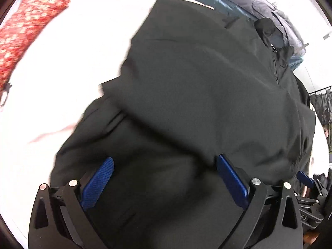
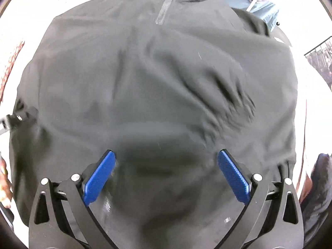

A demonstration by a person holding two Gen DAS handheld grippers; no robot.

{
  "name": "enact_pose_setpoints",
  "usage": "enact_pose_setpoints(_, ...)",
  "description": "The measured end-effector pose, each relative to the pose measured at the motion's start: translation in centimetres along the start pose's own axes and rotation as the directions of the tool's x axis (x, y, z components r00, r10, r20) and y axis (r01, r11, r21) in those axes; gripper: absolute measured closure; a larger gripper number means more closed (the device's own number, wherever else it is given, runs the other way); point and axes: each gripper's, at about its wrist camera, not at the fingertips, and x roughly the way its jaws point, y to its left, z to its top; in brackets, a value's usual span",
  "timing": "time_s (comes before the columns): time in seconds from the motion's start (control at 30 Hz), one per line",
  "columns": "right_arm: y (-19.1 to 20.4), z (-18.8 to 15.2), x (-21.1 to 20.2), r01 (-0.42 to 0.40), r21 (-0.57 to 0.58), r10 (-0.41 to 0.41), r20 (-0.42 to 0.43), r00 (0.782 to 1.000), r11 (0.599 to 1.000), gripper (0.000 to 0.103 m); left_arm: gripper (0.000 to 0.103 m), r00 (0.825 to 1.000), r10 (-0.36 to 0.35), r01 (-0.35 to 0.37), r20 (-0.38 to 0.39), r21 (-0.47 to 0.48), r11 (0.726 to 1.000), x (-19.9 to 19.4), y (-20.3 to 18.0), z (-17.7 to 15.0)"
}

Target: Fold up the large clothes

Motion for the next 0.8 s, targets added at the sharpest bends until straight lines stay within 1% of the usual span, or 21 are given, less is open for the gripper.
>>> enact_pose_setpoints(0.03,-0.2,-0.9,0.0,0.004,-0.004,-0.004,-0.008,1.000,1.000,0.005,0.006,1.000,0.019,-0.019,0.005,0.012,1.000,-0.4,0.2,-0.7)
enact_pose_setpoints(0.1,-1.1,-3.9,0.1,0.015,-0.007,-0.015,-0.027,1.000,1.000,0.005,0.006,0.998,0.054,-0.055,0.020,0.044,0.998,-1.7,0.9,-2.6)
enact_pose_setpoints(0.2,-2.6,-8.0,0.2,0.020,0.014,-0.019,-0.062,0.998,1.000,0.005,0.006,0.996,0.087,-0.089,0.033,0.063,0.994,-3.2,2.1,-5.3)
enact_pose_setpoints(0.3,-4.4,-12.1,0.4,-0.012,0.067,0.019,-0.110,0.994,0.998,0.005,0.006,0.996,0.085,-0.086,0.025,0.050,0.995,-4.1,4.2,-7.2)
enact_pose_setpoints(0.37,-5.4,-14.4,0.3,-0.031,0.090,0.042,-0.121,0.992,0.995,0.005,0.006,0.996,0.086,-0.086,0.021,0.041,0.995,-4.7,5.6,-8.5)
enact_pose_setpoints(0.43,-6.1,-16.0,0.1,-0.044,0.107,0.057,-0.128,0.990,0.993,0.005,0.006,0.994,0.104,-0.104,0.019,0.047,0.993,-5.0,6.7,-9.4)
enact_pose_setpoints(0.57,-7.3,-18.1,-0.4,-0.075,0.149,0.095,-0.134,0.986,0.986,0.005,0.006,0.992,0.128,-0.129,0.021,0.070,0.989,-6.1,8.5,-10.9)
enact_pose_setpoints(0.67,-8.1,-19.2,-0.5,-0.083,0.145,0.103,-0.138,0.985,0.986,0.005,0.006,0.989,0.149,-0.150,0.016,0.089,0.985,-6.8,10.2,-12.8)
enact_pose_setpoints(0.8,-8.3,-21.7,-0.6,-0.087,0.113,0.106,-0.167,0.980,0.990,0.005,0.006,0.990,0.139,-0.137,-0.012,0.107,0.985,-7.2,11.8,-15.0)
